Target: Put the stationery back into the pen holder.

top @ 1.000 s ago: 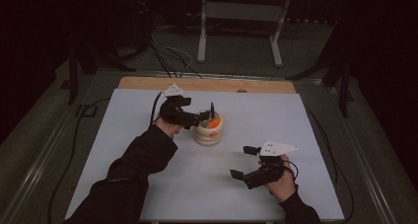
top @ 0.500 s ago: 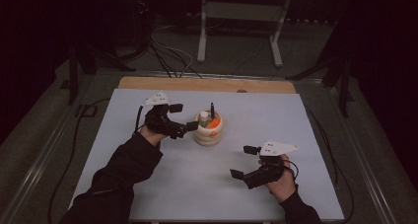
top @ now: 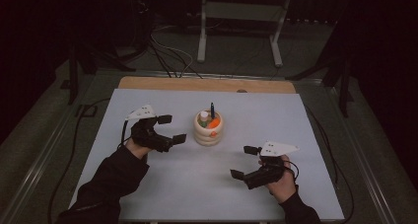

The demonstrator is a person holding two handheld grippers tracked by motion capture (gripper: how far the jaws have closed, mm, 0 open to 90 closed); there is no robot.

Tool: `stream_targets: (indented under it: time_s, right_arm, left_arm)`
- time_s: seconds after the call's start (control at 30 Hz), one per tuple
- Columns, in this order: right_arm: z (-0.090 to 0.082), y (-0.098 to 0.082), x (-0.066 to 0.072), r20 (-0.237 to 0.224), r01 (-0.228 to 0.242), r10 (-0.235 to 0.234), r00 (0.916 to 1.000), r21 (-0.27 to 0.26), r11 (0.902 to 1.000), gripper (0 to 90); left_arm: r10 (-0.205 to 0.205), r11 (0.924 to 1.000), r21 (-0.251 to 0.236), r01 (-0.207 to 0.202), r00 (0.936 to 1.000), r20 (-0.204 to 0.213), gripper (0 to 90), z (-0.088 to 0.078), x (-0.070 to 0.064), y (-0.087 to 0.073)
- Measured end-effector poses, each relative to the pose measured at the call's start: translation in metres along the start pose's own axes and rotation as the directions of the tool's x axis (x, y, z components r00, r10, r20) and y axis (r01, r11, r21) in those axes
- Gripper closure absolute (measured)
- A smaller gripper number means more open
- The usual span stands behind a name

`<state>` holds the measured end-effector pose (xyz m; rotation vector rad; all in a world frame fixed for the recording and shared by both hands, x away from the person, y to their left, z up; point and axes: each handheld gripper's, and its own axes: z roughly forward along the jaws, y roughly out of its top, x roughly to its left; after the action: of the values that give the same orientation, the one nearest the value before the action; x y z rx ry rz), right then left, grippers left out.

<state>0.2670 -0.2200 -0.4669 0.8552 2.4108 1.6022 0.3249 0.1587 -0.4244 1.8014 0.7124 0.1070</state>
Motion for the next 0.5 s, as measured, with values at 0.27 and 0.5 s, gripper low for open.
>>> stream_targets:
  time_s: [0.27, 0.5]
  right_arm:
    - [-0.002, 0.000, -0.001, 0.001, -0.012, 0.012, 0.9999, -0.008, 0.9999, 0.0]
    - [-0.002, 0.000, -0.002, 0.005, -0.007, 0.007, 1.0000, -0.009, 0.9999, 0.0]
  left_arm:
    - [0.015, 0.9999, 0.000, -0.015, 0.9999, -0.006, 0.2, -0.007, -0.009, -0.023]
    - [0.028, 0.9994, 0.019, -0.028, 0.9996, -0.006, 0.2, -0.011, -0.017, -0.048]
